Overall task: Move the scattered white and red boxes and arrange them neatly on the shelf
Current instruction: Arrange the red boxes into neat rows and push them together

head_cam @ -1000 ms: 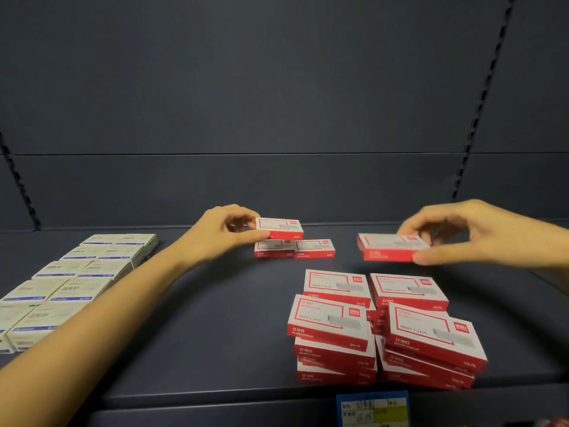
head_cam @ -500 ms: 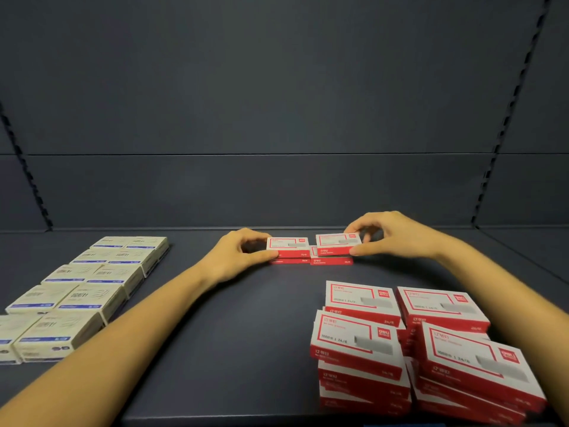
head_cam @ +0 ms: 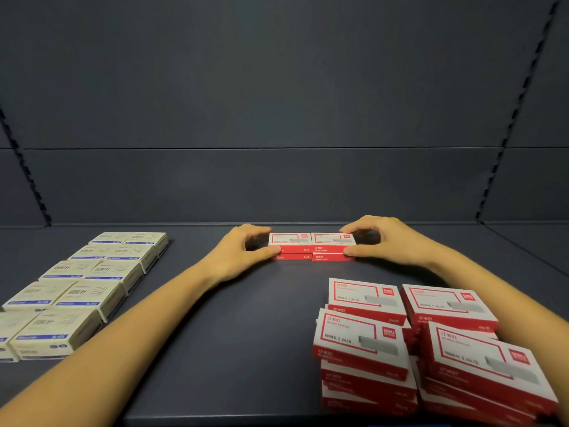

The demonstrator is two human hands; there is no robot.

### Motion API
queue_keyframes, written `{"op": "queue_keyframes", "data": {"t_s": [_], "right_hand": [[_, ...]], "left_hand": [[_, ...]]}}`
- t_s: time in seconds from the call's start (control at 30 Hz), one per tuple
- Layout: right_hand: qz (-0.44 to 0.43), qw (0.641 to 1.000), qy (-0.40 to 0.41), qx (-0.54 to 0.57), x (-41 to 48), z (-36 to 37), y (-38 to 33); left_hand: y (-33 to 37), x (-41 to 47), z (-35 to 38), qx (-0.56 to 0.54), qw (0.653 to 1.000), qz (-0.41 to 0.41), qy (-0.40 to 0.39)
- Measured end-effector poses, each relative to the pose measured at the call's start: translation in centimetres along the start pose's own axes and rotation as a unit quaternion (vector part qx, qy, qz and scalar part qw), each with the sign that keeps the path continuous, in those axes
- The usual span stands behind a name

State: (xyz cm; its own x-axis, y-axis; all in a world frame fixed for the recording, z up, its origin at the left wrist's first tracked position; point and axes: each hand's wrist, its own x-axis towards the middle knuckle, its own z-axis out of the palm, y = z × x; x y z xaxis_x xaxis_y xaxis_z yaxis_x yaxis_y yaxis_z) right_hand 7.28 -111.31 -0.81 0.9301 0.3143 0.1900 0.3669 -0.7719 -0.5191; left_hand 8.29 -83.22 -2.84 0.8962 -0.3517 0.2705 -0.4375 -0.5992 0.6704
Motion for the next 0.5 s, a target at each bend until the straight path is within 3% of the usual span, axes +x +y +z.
{"op": "queue_keyframes", "data": {"t_s": [0.1,0.17,0.3,0.5], "right_hand": [[-0.001,0.999,0.047,0.005,-1.1,-1.2,-0.5],[-0.011,0.997,0.074,0.024,-2.4,-2.4,-1.2],[-0.034,0.996,0.072,0.044,-6.3,-4.7,-3.0],[-0.061,0.998,-0.002,0.014,-10.9,-5.8,-5.6]], "left_hand": [[1.0,-0.7,-0.2,0.051,0.996,0.022,0.075],[2.5,-1.7,-0.8,0.006,0.994,0.051,0.095],[6.6,-5.1,-1.6,-0.081,0.991,0.108,0.013],[9.1,-9.7,-1.0,-0.078,0.982,0.143,-0.093]]}}
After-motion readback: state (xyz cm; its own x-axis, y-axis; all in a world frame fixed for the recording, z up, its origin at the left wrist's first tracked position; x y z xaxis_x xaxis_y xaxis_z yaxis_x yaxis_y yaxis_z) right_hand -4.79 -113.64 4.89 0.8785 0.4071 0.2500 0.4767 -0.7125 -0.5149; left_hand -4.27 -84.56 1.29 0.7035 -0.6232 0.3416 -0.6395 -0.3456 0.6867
